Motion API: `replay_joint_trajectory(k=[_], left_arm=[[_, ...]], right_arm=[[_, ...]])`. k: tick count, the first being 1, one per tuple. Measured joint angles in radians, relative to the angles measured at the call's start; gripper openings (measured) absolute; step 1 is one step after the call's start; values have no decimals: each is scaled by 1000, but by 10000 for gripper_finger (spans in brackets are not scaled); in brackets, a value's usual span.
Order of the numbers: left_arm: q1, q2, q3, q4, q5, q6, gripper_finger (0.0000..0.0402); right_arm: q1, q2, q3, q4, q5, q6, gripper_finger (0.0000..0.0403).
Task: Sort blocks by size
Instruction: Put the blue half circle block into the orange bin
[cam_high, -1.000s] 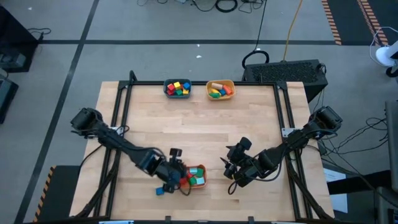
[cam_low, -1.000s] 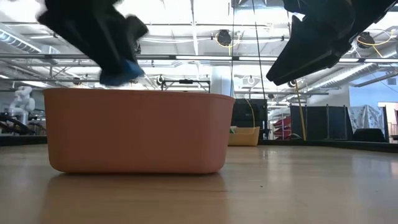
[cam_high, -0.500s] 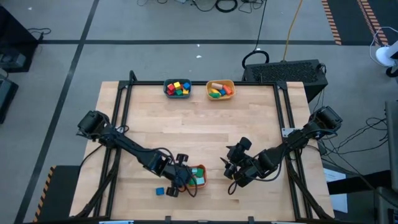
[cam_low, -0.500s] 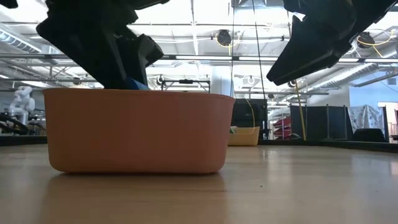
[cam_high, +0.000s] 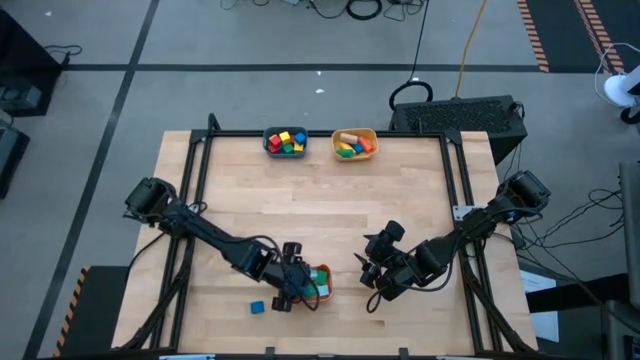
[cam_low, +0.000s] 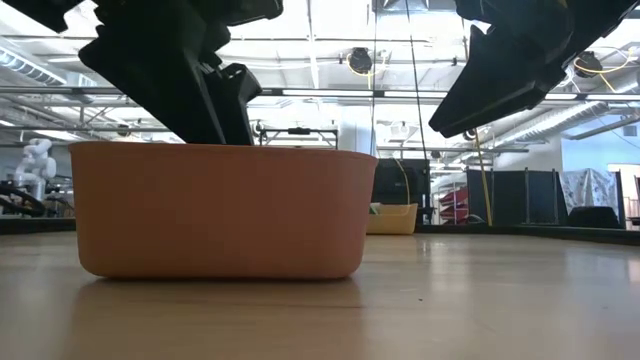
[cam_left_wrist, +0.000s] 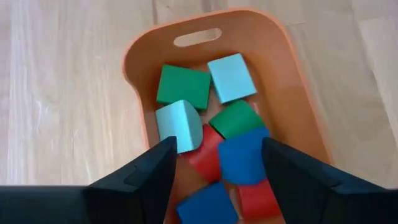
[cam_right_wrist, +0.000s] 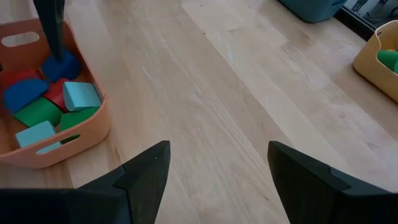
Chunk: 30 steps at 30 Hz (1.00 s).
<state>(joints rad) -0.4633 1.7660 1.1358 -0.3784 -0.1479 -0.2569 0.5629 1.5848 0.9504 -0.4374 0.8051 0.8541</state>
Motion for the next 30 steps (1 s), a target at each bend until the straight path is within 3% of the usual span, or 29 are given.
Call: replay_joint_trajectory(k=[7, 14, 22, 26, 30], left_arm=[[-45, -30, 0, -42, 17, 0, 239], [-114, -87, 101, -225, -133, -90, 239], [-255, -84, 169, -425, -144, -437, 239], [-335, -74, 169, -447, -167, -636, 239], [-397, -45, 169, -446, -211, -741, 239]], right_arm=[[0, 0, 0, 0, 0, 2, 256], [0, 0, 0, 8, 1, 2, 256], [0, 0, 0, 8, 0, 9, 256], [0, 0, 0, 8, 1, 10, 256], [0, 0, 0, 8, 1, 24, 256]])
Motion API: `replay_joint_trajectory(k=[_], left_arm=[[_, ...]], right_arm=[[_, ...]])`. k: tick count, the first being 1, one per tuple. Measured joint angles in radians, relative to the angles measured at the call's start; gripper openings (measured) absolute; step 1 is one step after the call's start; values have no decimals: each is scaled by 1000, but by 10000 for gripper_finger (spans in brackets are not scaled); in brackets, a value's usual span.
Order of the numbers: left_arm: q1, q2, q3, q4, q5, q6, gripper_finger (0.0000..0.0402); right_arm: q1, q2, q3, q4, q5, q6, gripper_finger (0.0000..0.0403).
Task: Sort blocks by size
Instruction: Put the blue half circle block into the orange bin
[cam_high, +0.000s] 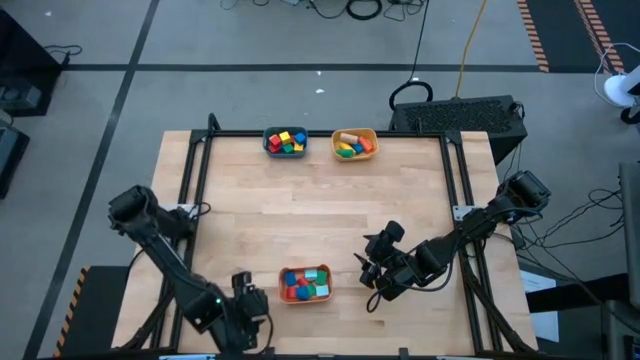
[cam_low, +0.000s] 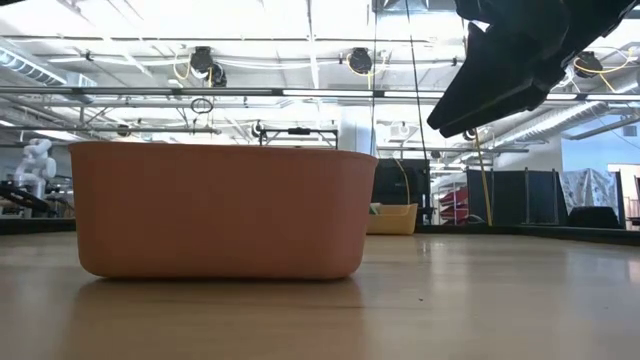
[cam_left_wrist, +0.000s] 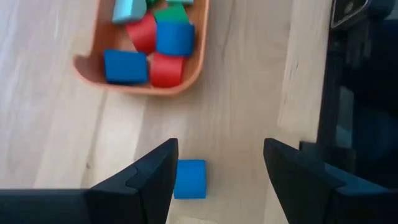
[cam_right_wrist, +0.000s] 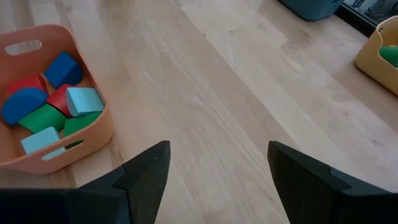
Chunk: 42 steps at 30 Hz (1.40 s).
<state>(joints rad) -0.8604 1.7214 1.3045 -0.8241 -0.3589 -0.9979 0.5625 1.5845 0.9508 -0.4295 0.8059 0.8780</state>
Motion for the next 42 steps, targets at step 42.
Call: replay_joint_trajectory(k=[42], left_arm=[[65, 257, -13, -80, 147, 63, 136]], right_arm=[[0, 0, 0, 13, 0, -3, 256]])
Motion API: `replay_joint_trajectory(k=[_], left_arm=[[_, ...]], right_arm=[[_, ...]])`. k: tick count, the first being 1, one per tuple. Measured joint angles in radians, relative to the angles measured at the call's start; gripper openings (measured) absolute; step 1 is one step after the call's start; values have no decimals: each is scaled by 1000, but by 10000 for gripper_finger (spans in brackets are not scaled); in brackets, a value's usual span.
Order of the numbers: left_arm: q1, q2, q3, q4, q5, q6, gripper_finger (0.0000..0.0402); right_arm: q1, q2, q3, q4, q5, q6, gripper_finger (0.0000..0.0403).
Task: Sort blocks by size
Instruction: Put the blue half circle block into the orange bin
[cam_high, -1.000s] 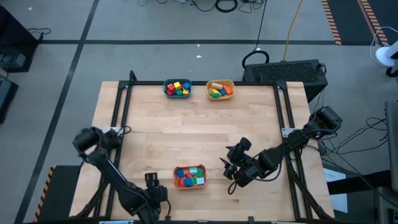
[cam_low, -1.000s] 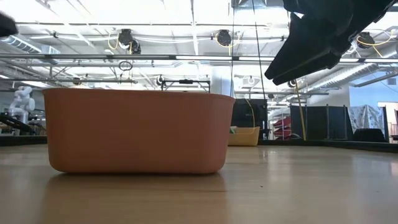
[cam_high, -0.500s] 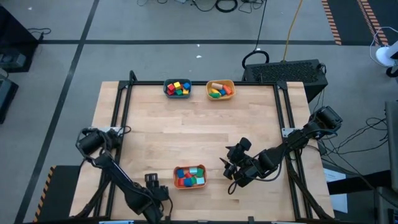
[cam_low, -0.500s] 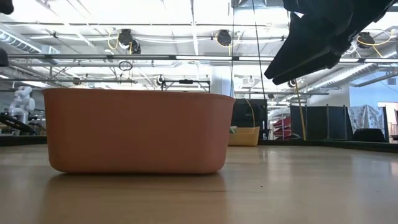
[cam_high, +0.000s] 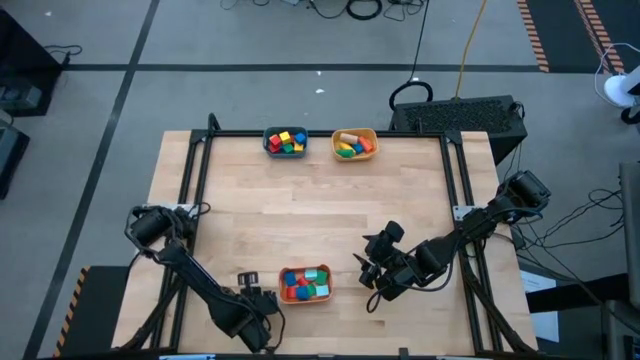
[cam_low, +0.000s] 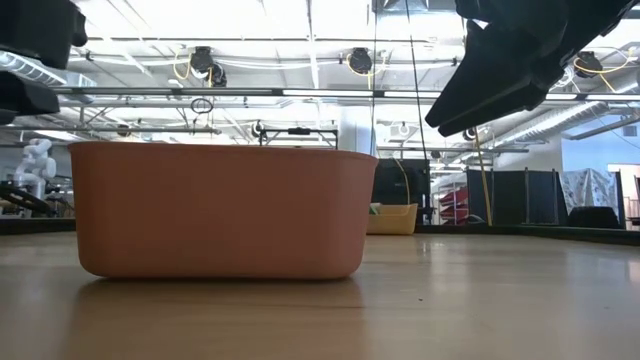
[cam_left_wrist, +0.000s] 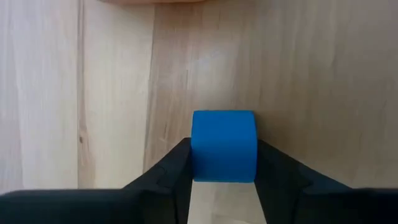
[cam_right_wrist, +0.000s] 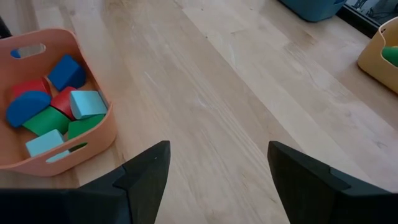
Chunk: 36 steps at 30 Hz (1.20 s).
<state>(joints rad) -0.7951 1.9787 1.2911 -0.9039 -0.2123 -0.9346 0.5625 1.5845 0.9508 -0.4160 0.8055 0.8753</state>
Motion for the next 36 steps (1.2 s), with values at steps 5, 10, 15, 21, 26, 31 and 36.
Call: replay_joint_trajectory(k=[5, 10, 15, 21, 26, 31, 36], left_arm=[[5, -42, -7, -26, 10, 9, 136], [6, -167, -4, -69, -70, 17, 136], [41, -294, -3, -86, -177, 36, 136], [157, -341, -1, -26, -223, 183, 136], [249, -282, -2, 132, -153, 352, 136], [290, -217, -2, 253, -59, 447, 136], [297, -153, -2, 262, -14, 445, 136]], right_arm=[[0, 0, 0, 0, 0, 0, 256], [0, 0, 0, 0, 0, 0, 256], [0, 0, 0, 0, 0, 0, 256], [-1, 0, 0, 2, 0, 1, 256], [-1, 0, 0, 5, 0, 0, 256], [-1, 0, 0, 5, 1, -3, 256], [-1, 0, 0, 0, 1, -4, 256]])
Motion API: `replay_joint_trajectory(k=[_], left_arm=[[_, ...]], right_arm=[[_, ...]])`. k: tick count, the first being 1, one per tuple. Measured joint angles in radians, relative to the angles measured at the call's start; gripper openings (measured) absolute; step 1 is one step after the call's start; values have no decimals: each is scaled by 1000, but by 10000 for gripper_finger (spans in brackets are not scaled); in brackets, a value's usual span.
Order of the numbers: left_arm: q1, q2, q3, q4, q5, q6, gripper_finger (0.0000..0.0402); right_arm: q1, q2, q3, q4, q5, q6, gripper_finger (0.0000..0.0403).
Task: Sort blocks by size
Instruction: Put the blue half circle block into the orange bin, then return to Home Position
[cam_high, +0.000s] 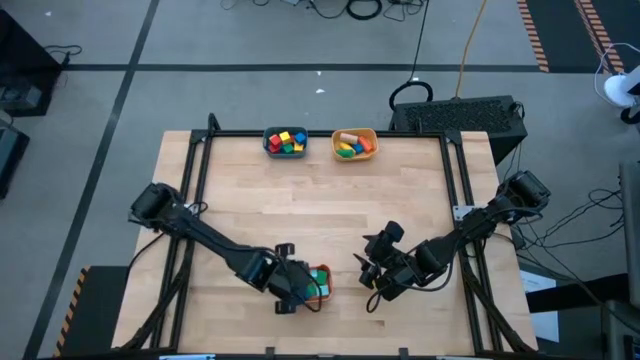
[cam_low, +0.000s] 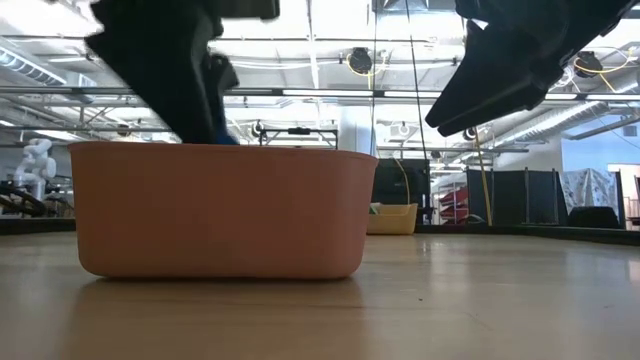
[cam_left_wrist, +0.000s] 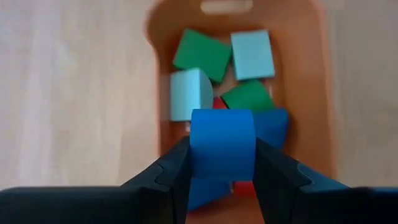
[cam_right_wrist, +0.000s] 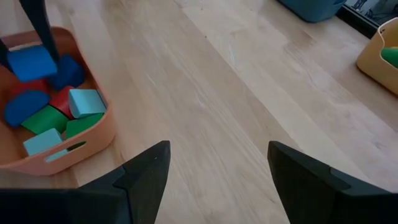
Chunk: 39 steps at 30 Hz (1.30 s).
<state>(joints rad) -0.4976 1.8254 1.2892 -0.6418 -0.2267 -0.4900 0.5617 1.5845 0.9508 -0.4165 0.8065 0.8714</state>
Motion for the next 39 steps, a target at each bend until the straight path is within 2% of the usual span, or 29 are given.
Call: replay_joint_trajectory(k=[5, 12, 19, 24, 29, 33, 39], left_arm=[[0, 52, 0, 7, 40, -1, 139], [0, 58, 0, 9, 40, 12, 199], [-2, 57, 0, 7, 39, 27, 208], [-2, 7, 4, 9, -1, 70, 208], [-2, -103, 5, 58, -77, 157, 208], [2, -198, 6, 60, -152, 225, 209], [38, -314, 6, 51, -195, 310, 209]], right_arm=[[0, 0, 0, -5, 0, 0, 256], [0, 0, 0, -4, 0, 1, 256], [0, 0, 0, -3, 0, 4, 256], [1, 0, 0, 4, 63, -8, 256], [0, 0, 0, 49, 104, -106, 254], [-37, 0, 0, 85, 57, -188, 231], [-122, 0, 0, 176, -19, -343, 144]])
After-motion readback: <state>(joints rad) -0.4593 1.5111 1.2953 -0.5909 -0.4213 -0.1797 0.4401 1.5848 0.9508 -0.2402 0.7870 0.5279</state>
